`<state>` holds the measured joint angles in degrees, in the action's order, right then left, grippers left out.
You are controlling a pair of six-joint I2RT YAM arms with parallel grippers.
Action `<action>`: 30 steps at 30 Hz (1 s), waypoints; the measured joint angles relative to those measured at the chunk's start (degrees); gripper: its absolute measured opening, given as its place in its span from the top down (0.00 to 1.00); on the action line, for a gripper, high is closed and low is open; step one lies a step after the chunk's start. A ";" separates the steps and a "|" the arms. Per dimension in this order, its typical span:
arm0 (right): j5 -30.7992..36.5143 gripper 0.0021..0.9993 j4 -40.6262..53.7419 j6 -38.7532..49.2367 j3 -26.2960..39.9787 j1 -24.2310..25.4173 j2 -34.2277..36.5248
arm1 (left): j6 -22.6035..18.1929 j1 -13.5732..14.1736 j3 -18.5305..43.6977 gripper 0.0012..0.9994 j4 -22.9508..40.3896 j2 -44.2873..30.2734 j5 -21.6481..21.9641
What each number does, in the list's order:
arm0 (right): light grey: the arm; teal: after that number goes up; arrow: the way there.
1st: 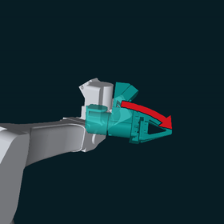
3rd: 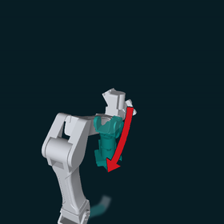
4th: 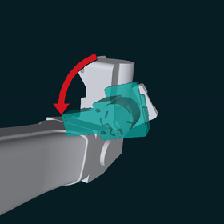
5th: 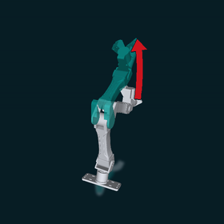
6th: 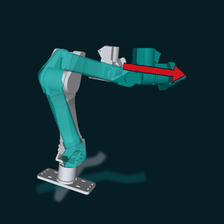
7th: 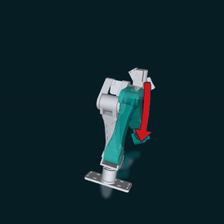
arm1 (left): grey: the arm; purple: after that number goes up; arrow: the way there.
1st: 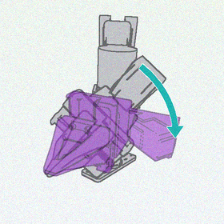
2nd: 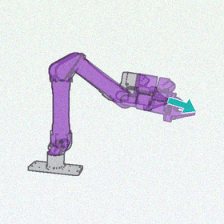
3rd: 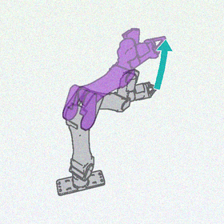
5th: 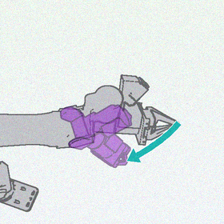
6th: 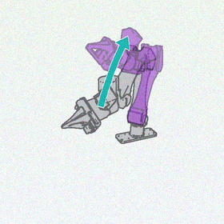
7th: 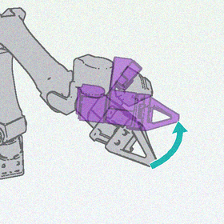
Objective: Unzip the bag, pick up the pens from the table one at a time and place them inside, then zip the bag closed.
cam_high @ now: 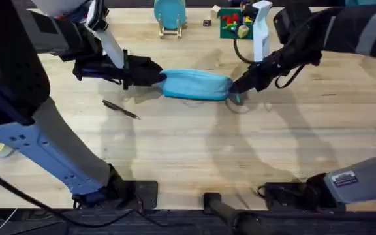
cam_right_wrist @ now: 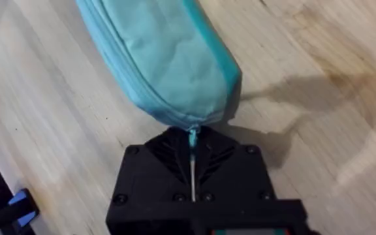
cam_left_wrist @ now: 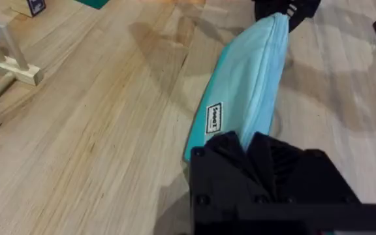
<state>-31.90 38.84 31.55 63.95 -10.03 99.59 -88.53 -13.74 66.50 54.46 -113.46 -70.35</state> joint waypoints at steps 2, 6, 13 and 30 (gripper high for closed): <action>0.27 0.97 0.51 -0.32 0.22 -0.03 0.00 | 0.00 0.00 0.00 0.96 0.00 0.01 0.00; 0.90 0.97 2.05 -0.87 0.89 -0.03 -0.66 | 0.00 0.00 0.00 0.96 0.00 -0.01 0.00; 1.06 0.97 6.52 -1.57 3.94 -0.03 -1.38 | 0.00 0.00 0.00 0.96 0.03 0.01 0.00; 1.07 0.97 9.33 -1.77 6.45 -0.03 -1.38 | 0.00 -0.02 0.00 0.96 0.02 -0.01 0.00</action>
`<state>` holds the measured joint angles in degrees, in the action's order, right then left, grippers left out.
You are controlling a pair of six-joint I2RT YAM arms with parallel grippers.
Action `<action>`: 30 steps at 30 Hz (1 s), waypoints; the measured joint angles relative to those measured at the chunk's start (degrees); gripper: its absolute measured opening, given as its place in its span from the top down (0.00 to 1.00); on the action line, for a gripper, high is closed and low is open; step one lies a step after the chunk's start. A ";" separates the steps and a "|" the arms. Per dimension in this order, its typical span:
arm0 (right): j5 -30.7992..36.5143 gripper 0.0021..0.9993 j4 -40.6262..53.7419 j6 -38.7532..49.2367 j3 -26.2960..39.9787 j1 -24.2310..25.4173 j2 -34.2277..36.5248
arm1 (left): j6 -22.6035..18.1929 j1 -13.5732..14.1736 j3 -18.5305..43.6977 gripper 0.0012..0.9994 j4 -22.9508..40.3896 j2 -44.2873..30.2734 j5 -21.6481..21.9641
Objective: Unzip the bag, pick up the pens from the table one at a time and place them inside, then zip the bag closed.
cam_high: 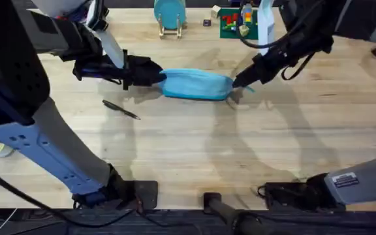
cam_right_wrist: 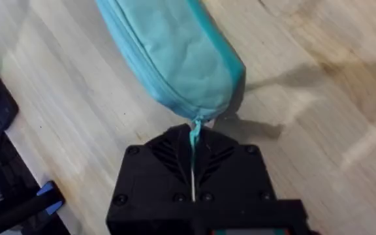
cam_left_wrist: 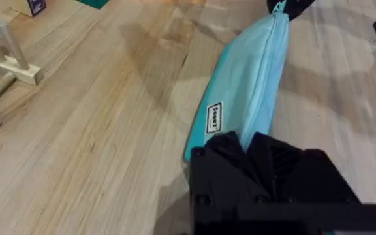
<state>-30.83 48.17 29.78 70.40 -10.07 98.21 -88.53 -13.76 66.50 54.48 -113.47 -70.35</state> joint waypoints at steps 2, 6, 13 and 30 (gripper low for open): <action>0.00 0.97 0.48 -0.02 0.83 -0.02 0.00 | 0.00 0.00 0.00 0.96 -0.02 0.01 0.00; 0.02 0.97 0.84 -0.52 2.11 -0.04 0.00 | 0.00 0.00 0.00 0.96 -0.02 0.02 0.00; 0.20 0.97 1.41 -1.57 3.38 -0.07 0.00 | 0.00 0.00 0.00 0.96 -0.02 0.00 0.00; 0.24 0.97 1.48 -2.60 4.25 -1.28 0.00 | 0.00 0.02 0.00 0.96 0.00 0.02 0.00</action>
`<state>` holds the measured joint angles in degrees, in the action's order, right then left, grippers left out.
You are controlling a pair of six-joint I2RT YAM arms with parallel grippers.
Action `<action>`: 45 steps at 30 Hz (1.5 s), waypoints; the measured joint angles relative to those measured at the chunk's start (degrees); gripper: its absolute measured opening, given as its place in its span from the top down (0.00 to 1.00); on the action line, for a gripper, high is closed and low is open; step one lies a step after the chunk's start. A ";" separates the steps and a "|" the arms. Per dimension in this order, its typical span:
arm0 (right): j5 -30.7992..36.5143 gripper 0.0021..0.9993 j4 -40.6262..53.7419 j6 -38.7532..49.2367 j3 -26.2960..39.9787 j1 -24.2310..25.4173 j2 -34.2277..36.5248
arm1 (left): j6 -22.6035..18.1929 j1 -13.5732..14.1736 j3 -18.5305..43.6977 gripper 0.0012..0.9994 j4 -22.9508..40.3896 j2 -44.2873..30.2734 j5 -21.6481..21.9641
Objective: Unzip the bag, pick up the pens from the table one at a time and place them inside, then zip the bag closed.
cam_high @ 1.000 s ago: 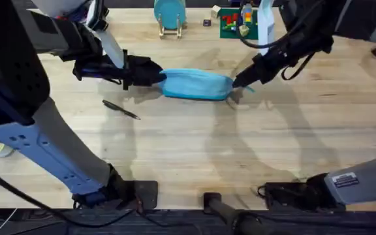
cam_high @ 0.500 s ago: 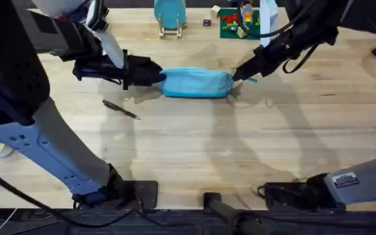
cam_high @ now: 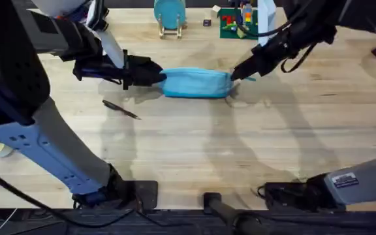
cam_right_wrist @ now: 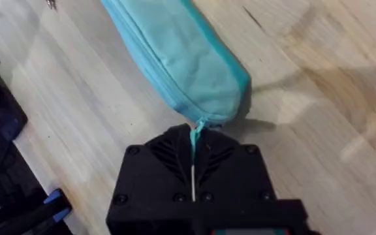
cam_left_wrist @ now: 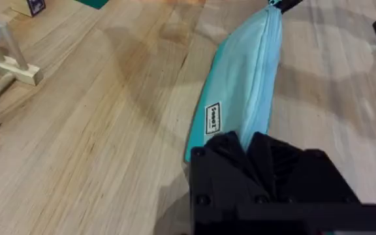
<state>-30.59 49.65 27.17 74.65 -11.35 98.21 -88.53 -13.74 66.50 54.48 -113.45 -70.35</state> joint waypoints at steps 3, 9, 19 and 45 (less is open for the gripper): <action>0.17 0.97 -0.09 0.00 0.58 -0.95 0.00 | 0.00 0.00 0.00 0.96 0.00 -0.02 0.00; 0.48 0.97 -0.11 -0.02 1.00 -2.28 0.00 | 0.00 0.00 0.00 0.96 0.02 0.00 0.00; 0.79 0.97 -0.35 -0.04 1.08 -3.22 0.00 | 0.00 0.00 0.00 0.96 0.02 -0.01 0.00; 1.01 0.97 -5.92 -0.19 2.82 -10.41 0.00 | 0.00 0.00 0.00 0.96 0.15 0.00 0.02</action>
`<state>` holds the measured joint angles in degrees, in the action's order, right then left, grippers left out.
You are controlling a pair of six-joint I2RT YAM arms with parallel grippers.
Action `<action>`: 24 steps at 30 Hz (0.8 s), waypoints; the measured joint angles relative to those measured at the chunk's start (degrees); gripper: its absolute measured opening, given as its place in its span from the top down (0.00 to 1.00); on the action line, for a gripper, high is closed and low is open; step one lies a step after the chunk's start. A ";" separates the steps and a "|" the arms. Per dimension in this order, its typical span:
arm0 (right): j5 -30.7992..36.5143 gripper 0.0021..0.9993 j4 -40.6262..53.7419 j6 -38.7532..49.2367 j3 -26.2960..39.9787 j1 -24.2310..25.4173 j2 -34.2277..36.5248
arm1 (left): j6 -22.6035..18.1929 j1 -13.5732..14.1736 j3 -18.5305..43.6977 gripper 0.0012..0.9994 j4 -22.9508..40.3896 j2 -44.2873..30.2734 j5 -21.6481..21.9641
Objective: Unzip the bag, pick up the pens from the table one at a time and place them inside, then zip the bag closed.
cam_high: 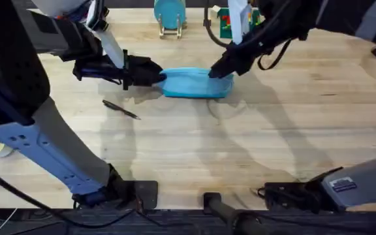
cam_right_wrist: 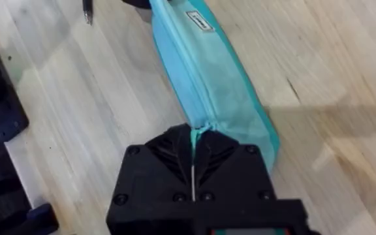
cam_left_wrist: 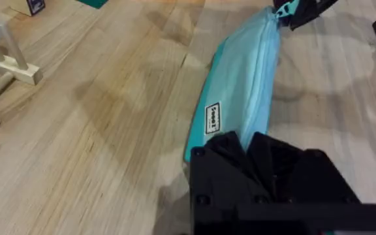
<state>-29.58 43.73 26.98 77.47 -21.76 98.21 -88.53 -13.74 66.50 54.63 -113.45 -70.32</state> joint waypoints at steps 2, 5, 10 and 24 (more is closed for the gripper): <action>0.04 0.97 -0.73 0.00 0.00 -0.68 0.00 | 0.00 0.00 0.00 0.96 0.01 -0.02 0.00; 0.08 0.97 -1.89 -0.02 0.00 -1.65 0.00 | 0.00 0.00 0.00 0.96 0.01 0.00 0.00; 0.50 0.97 -3.59 -0.03 0.00 -3.06 0.00 | 0.00 -0.02 0.00 0.96 0.01 -0.02 0.00; 1.68 0.97 -7.50 -0.04 0.00 -5.96 0.00 | 0.00 -0.02 0.00 0.96 -0.04 -0.02 0.02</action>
<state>-27.90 36.23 26.94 77.47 -27.72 98.21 -88.53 -13.76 66.50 54.59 -113.47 -70.30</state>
